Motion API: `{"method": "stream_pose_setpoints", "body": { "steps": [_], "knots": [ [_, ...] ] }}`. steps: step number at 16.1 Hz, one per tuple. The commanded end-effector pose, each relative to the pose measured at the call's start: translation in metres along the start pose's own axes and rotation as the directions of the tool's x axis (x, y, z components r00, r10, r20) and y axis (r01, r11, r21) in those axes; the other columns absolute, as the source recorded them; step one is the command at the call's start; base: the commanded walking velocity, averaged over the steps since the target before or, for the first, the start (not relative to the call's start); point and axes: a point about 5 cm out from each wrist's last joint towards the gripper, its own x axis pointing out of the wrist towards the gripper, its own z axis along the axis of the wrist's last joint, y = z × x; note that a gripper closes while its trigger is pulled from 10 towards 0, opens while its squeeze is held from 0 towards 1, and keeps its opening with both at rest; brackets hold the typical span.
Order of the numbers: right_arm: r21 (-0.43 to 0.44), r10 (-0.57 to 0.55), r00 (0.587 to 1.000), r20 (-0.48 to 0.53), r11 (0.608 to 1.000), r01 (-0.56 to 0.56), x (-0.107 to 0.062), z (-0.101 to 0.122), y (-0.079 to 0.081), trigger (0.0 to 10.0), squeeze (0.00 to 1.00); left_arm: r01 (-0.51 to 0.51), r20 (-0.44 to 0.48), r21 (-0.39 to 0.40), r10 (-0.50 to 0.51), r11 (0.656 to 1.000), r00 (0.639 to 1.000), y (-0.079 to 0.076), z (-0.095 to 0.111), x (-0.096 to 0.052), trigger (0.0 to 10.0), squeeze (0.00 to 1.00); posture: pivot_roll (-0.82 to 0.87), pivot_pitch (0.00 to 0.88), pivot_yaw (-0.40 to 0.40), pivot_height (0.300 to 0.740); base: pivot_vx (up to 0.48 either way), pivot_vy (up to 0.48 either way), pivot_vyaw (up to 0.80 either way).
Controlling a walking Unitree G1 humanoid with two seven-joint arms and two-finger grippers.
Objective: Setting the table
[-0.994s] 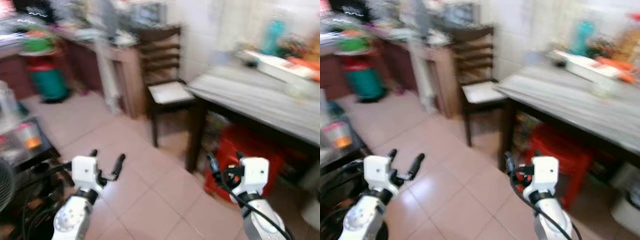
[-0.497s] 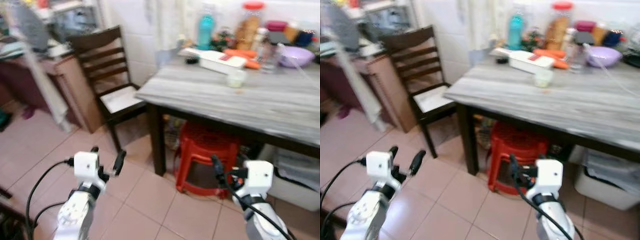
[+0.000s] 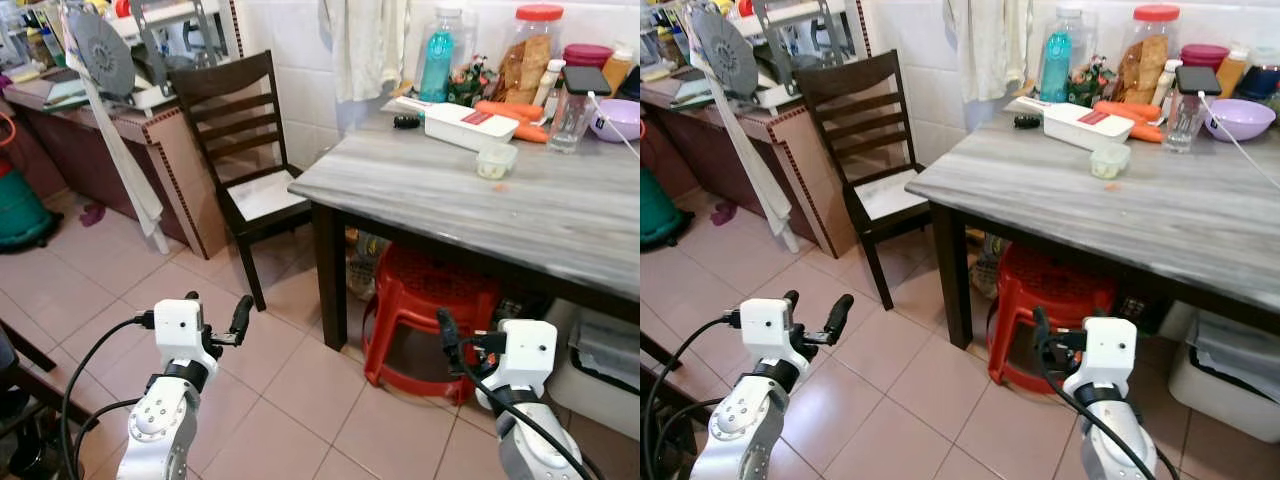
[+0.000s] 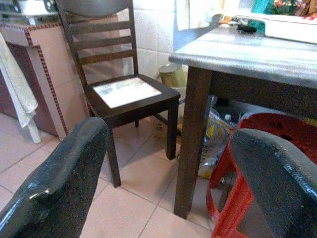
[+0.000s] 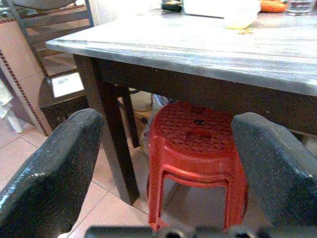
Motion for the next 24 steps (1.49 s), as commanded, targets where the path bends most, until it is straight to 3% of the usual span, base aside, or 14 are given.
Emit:
{"method": "stream_pose_setpoints", "body": {
  "steps": [1, 6, 11, 18, 24],
  "knots": [
    [-0.007, -0.001, 1.0, -0.017, 1.0, 0.001, 0.002, -0.002, 0.001, 10.0, 0.0, -0.008, 0.002, 0.015, 0.008, 1.0, 1.0, 0.001, 0.002, 0.003, 10.0, 0.0, -0.05, 0.0, 0.088, 0.74, 0.0, 0.0, 0.0],
    [-0.001, 0.003, 1.0, -0.018, 1.0, -0.003, 0.003, -0.003, 0.001, 10.0, 0.0, -0.042, -0.004, 0.023, 0.042, 0.999, 0.999, 0.004, 0.002, 0.006, 10.0, 0.0, -0.05, 0.0, 0.083, 0.74, 0.0, 0.0, -0.72],
    [-0.001, 0.011, 1.0, -0.017, 1.0, -0.011, 0.004, -0.004, 0.005, 10.0, 0.0, -0.049, -0.002, 0.039, 0.049, 0.998, 0.999, 0.005, 0.003, 0.006, 10.0, 0.0, -0.04, 0.0, 0.083, 0.74, 0.0, 0.0, 0.0],
    [-0.017, 0.0, 0.997, 0.074, 1.0, 0.001, 0.004, 0.01, 0.003, 10.0, 0.0, -0.041, 0.021, 0.052, 0.04, 0.998, 0.999, 0.003, 0.01, 0.01, 10.0, 0.0, -0.05, 0.0, 0.092, 0.74, 0.0, 0.0, 0.0],
    [-0.011, -0.001, 0.996, 0.086, 1.0, 0.002, 0.004, 0.012, 0.002, 10.0, 0.0, -0.043, 0.018, 0.048, 0.042, 0.998, 0.999, 0.002, 0.01, 0.012, 10.0, 0.0, -0.05, 0.0, 0.09, 0.74, -0.284, 0.0, 0.0]
  ]
}}
